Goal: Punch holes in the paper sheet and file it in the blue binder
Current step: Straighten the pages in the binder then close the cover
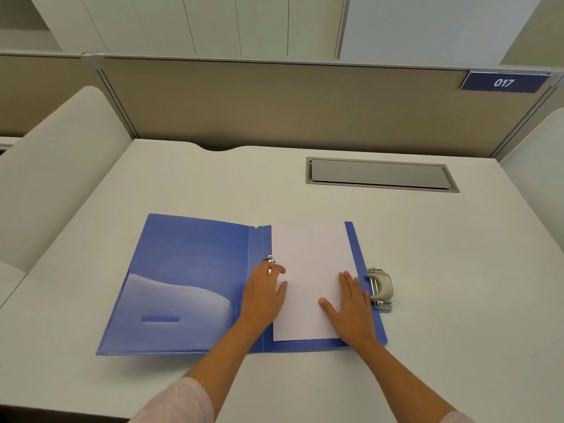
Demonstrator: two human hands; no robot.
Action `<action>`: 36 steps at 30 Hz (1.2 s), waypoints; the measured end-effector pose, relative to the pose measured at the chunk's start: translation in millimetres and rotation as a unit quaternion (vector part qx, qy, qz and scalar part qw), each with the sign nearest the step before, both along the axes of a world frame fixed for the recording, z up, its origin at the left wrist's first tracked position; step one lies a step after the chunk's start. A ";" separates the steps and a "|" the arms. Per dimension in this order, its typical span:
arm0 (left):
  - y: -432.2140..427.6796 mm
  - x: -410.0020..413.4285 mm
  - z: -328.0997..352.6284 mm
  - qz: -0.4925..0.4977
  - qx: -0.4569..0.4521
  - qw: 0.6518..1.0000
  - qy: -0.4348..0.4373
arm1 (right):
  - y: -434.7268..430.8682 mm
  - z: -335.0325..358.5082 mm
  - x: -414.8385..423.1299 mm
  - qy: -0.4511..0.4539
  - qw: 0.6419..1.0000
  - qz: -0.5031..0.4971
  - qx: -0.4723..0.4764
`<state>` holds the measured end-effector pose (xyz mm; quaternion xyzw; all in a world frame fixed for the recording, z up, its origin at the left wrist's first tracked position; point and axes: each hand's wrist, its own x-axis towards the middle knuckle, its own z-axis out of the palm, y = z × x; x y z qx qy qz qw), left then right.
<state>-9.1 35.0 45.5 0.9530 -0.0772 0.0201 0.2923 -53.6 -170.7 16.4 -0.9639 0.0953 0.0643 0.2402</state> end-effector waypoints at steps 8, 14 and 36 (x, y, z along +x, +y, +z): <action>-34.1 -37.1 -23.8 -0.140 0.120 0.976 0.119 | 3.9 12.5 -9.6 0.017 0.977 -0.149 0.149; -17.1 -33.8 -37.8 -0.157 0.159 0.968 0.114 | 7.9 16.0 -15.6 0.030 0.978 -0.149 0.139; -36.3 -42.9 -20.2 -0.275 0.210 0.925 0.159 | 26.3 31.1 -7.5 0.067 0.973 -0.178 0.128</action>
